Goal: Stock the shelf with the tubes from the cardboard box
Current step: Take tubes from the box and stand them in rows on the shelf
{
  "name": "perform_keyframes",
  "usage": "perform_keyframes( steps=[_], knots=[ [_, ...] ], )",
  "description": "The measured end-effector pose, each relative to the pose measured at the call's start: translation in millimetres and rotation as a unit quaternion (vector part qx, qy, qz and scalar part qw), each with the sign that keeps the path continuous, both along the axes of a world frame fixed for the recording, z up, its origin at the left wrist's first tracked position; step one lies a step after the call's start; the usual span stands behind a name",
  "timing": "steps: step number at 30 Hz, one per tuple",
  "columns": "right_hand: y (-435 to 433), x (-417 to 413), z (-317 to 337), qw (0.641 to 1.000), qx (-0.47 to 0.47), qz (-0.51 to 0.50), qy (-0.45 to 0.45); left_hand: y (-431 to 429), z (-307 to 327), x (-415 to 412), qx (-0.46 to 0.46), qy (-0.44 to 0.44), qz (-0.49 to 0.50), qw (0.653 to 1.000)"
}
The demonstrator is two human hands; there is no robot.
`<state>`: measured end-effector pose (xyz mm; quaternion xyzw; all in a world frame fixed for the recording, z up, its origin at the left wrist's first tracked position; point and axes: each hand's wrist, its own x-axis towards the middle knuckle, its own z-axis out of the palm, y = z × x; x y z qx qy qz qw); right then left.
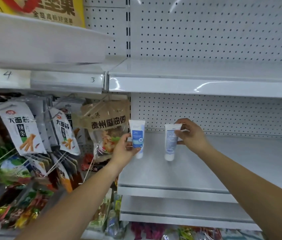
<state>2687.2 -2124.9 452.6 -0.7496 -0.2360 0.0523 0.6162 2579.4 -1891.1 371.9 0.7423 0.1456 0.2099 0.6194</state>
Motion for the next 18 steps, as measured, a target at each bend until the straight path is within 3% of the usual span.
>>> perform_keyframes(
  steps=[18],
  knots=[
    [57.7, 76.5, -16.8, 1.000, 0.008, -0.011, 0.017, 28.4, -31.6, 90.8, 0.006, -0.016, 0.010, 1.000]
  ],
)
